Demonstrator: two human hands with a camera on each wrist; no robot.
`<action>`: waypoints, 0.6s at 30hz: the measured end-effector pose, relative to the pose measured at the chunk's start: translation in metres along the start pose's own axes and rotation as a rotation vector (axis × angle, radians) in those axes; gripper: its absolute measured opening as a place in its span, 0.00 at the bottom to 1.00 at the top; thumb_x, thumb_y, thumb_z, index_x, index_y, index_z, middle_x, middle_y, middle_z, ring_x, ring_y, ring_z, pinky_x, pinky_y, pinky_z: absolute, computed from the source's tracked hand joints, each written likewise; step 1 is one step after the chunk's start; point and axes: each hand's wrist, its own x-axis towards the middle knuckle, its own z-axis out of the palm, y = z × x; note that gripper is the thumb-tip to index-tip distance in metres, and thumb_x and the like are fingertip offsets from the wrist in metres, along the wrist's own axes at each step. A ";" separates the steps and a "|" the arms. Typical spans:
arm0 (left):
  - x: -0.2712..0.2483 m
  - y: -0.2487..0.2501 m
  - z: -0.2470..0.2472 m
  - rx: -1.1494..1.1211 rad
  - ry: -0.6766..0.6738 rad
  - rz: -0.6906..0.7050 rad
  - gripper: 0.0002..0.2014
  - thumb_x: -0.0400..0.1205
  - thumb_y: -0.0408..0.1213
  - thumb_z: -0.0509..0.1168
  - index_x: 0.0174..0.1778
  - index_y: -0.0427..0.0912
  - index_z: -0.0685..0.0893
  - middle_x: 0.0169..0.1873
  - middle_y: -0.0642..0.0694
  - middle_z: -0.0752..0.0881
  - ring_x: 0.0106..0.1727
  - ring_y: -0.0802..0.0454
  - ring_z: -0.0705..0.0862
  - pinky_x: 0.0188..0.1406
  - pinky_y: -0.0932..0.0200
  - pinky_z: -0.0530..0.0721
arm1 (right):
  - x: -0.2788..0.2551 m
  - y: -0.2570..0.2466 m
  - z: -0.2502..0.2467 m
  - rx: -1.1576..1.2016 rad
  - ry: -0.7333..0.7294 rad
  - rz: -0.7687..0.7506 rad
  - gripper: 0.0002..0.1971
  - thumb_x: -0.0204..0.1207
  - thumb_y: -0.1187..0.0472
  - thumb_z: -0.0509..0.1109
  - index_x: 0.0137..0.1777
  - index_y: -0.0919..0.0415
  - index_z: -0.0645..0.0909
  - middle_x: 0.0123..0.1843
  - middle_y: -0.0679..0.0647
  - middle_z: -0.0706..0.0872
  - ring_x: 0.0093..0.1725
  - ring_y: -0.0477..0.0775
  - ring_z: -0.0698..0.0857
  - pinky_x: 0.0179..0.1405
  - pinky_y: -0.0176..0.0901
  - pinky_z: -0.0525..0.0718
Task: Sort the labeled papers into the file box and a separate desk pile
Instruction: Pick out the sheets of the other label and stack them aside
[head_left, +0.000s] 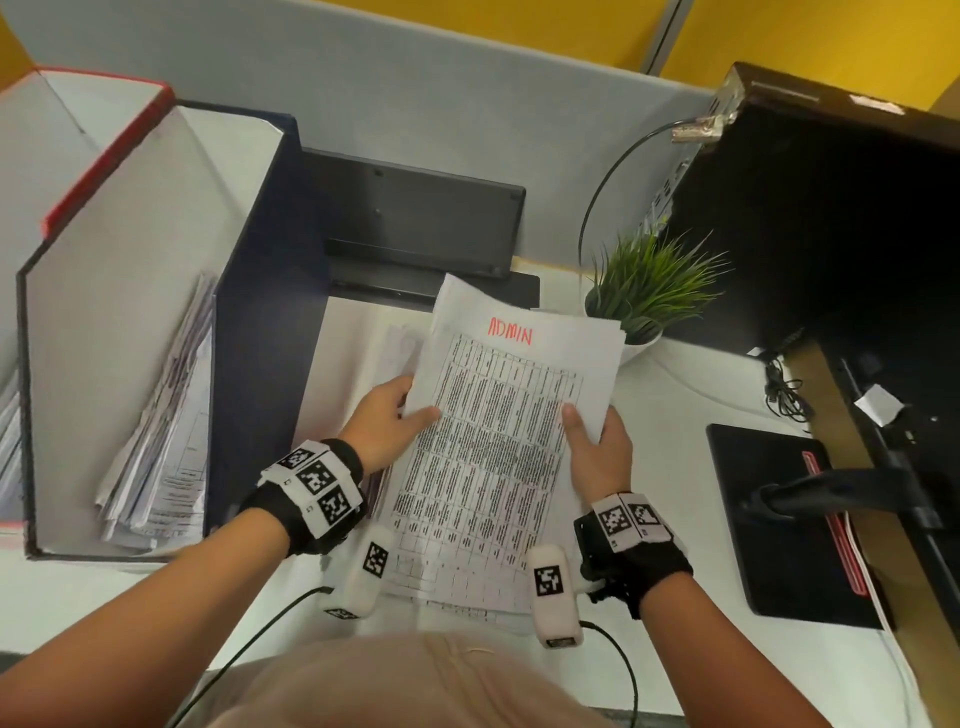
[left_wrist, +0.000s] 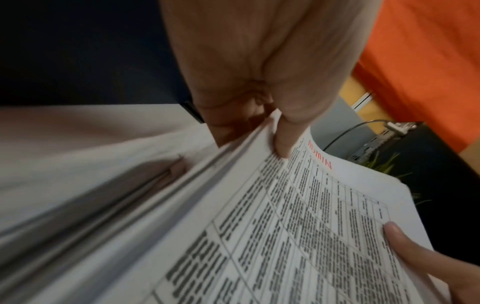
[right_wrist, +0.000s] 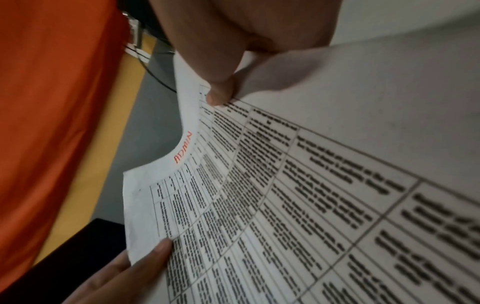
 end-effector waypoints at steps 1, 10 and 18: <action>-0.001 0.006 -0.002 0.009 0.036 0.044 0.18 0.81 0.34 0.65 0.67 0.42 0.76 0.60 0.49 0.84 0.58 0.57 0.83 0.53 0.67 0.80 | -0.001 -0.010 0.000 0.033 0.006 -0.031 0.14 0.79 0.61 0.67 0.63 0.61 0.78 0.56 0.53 0.84 0.60 0.55 0.83 0.55 0.41 0.79; -0.021 0.051 -0.014 -0.264 0.245 0.358 0.18 0.78 0.30 0.68 0.61 0.49 0.76 0.55 0.59 0.83 0.53 0.72 0.84 0.47 0.78 0.80 | -0.015 -0.072 -0.001 0.305 -0.061 -0.282 0.16 0.73 0.67 0.72 0.61 0.59 0.78 0.54 0.46 0.87 0.52 0.37 0.87 0.52 0.31 0.85; -0.023 0.045 -0.002 -0.271 0.349 0.273 0.11 0.80 0.32 0.66 0.56 0.49 0.83 0.45 0.64 0.85 0.45 0.76 0.84 0.41 0.80 0.80 | -0.017 -0.053 0.006 0.331 -0.049 -0.200 0.12 0.70 0.66 0.76 0.52 0.55 0.82 0.42 0.37 0.90 0.47 0.33 0.88 0.42 0.25 0.84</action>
